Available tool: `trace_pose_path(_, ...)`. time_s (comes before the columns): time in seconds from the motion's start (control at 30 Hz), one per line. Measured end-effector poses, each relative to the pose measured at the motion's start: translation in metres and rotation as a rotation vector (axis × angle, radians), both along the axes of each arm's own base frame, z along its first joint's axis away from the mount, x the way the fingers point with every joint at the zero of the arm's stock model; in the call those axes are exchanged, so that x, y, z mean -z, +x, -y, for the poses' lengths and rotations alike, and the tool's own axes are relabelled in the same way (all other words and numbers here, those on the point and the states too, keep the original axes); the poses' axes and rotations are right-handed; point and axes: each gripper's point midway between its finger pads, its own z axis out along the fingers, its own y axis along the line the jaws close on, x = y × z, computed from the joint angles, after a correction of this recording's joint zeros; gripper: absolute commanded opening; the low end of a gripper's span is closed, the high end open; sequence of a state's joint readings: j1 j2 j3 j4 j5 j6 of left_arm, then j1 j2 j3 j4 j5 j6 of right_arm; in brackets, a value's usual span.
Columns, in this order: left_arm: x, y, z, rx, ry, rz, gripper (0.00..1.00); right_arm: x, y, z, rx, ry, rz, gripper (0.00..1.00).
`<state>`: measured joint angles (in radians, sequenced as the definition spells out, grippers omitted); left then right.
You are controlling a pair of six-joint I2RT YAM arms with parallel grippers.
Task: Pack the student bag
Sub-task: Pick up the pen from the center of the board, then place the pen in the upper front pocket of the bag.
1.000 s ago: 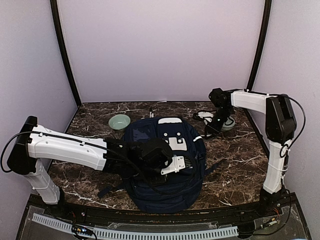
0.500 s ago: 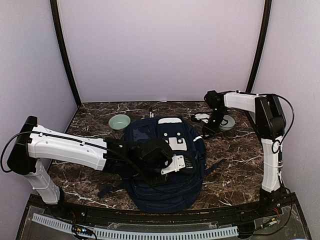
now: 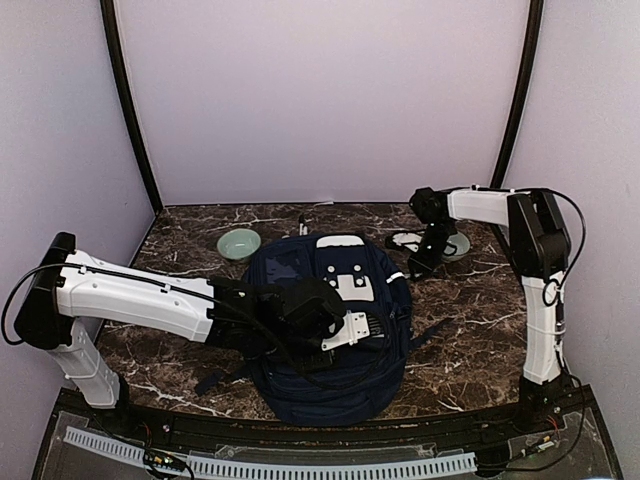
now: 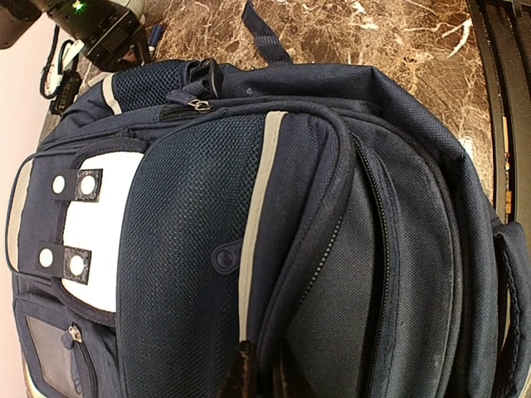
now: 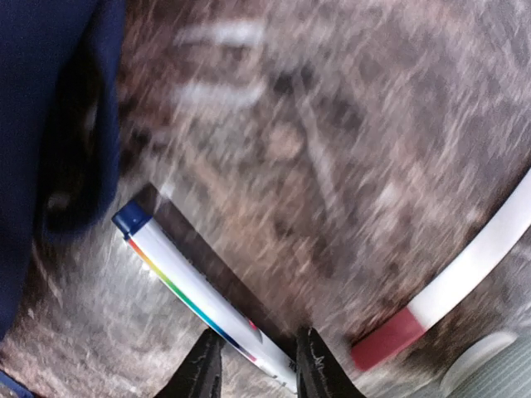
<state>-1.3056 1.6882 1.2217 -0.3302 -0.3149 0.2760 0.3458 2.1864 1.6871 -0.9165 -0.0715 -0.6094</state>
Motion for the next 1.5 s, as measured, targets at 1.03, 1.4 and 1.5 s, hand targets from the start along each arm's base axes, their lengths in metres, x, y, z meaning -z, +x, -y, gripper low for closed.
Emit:
trace_pose_path(1.03,0.005,0.008,0.000,-0.045,-0.043,0.036,0.00,-0.085,-0.096,0.026,0.172,0.104,0.051,0.04)
trace_pose_path(1.4,-0.046,0.039,0.018,-0.140,-0.214,0.047,0.00,-0.192,-0.164,-0.036,-0.135,0.470,0.107,0.06)
trace_pose_path(1.5,-0.056,0.048,0.019,-0.174,-0.257,0.036,0.00,-0.210,-0.193,-0.058,-0.272,0.530,0.099,0.06)
